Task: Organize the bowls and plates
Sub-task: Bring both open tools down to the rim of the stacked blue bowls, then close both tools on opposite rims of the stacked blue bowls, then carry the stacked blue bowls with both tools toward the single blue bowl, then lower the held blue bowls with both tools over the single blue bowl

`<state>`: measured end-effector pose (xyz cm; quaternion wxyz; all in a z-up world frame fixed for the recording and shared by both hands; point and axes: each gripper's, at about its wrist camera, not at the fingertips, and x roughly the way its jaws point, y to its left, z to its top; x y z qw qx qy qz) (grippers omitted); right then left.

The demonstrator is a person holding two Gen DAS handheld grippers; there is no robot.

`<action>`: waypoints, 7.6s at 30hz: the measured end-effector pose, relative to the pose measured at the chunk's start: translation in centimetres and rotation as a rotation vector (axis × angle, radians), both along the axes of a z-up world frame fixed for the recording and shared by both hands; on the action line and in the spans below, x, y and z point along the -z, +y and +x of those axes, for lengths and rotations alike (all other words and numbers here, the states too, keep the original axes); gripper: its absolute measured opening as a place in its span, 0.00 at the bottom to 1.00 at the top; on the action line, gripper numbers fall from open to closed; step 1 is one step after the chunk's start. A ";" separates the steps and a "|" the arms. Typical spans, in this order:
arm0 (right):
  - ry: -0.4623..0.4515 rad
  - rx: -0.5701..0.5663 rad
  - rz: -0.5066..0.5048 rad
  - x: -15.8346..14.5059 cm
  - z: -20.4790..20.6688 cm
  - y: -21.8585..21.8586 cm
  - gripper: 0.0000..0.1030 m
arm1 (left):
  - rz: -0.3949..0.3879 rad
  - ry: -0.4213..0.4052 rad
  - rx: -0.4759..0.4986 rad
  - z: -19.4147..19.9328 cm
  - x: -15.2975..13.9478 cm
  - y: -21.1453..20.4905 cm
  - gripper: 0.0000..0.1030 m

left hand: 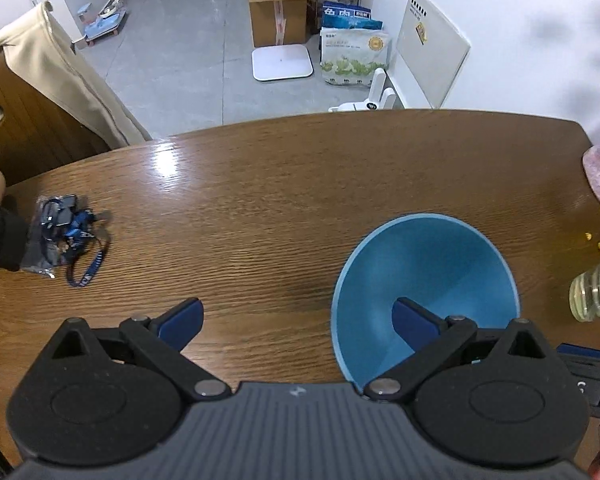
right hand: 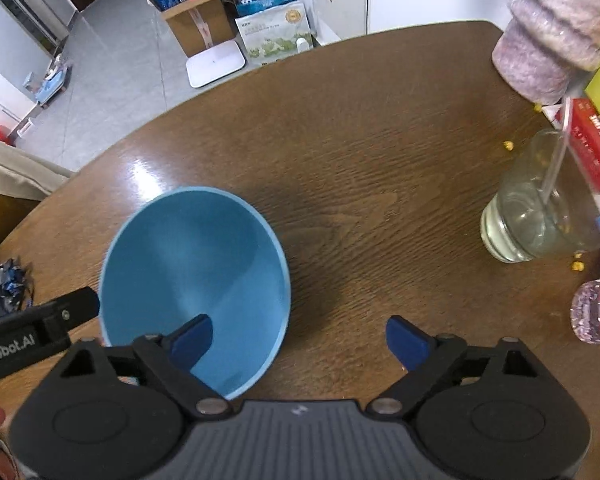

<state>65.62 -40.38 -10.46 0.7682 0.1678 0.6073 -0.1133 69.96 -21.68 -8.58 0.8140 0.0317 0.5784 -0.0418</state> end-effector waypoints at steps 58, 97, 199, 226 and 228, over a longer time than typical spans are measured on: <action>-0.051 -0.020 0.037 3.5 0.1 1.2 0.08 | -0.047 0.004 0.111 -0.4 4.2 -1.8 0.12; -0.169 -0.056 0.027 -2.3 -5.3 6.8 0.09 | -0.085 -0.132 0.097 -5.8 -2.7 4.9 0.12; -0.393 -0.280 0.004 -9.5 -37.6 19.9 0.10 | -0.162 -0.338 -0.074 -42.1 -9.8 17.5 0.12; -0.400 -0.187 -0.014 -9.0 -38.8 11.5 0.10 | -0.182 -0.323 0.012 -41.8 -8.8 9.1 0.12; -0.396 -0.183 -0.017 -8.9 -38.7 10.9 0.10 | -0.185 -0.317 0.015 -41.6 -8.6 8.5 0.12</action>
